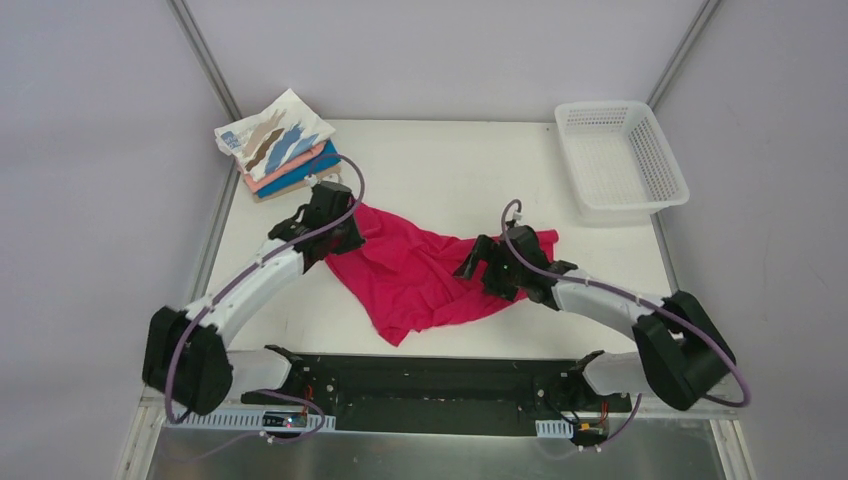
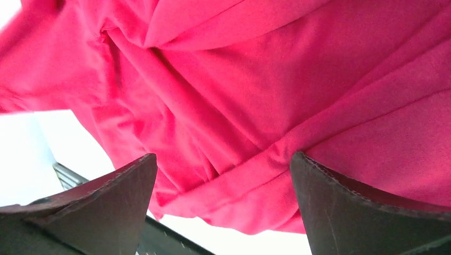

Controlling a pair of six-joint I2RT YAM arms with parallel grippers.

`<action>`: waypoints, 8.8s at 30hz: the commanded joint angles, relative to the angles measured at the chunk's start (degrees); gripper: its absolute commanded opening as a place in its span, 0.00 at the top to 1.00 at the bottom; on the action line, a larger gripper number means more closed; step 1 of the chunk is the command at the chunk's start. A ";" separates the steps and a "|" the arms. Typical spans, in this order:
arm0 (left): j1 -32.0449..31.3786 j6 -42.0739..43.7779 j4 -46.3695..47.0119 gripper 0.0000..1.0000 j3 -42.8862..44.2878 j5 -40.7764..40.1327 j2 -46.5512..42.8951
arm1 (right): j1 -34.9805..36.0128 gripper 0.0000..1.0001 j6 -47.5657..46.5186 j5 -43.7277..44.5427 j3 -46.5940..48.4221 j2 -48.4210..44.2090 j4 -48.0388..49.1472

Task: Fold and stack the t-shirts
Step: Flatten out the tshirt

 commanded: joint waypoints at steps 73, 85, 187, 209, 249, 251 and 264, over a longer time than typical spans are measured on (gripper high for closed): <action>-0.12 24.29 3.94 1.00 33.38 -12.83 -38.44 | -21.53 1.00 -17.86 1.03 43.82 -33.04 -31.57; 0.17 22.28 -1.84 1.00 53.46 6.98 -39.17 | -21.58 1.00 -19.28 -8.00 65.55 -38.90 -38.56; 17.11 10.26 -2.79 0.01 56.19 15.01 53.02 | -29.76 0.01 -23.47 2.72 78.61 48.22 -40.36; 5.35 3.66 -0.58 0.01 6.07 7.30 12.71 | -17.31 0.01 -13.07 10.83 23.46 8.29 -28.55; 6.75 6.72 0.72 0.01 41.22 2.60 32.85 | -14.65 0.00 -14.27 10.55 10.32 -4.90 -26.05; 7.90 6.81 0.72 0.01 50.82 3.70 41.19 | -14.69 0.00 -14.60 10.32 10.45 -3.20 -25.36; 10.60 5.72 4.56 0.01 77.69 12.23 67.05 | -16.21 0.01 -15.10 11.48 10.61 2.77 -24.34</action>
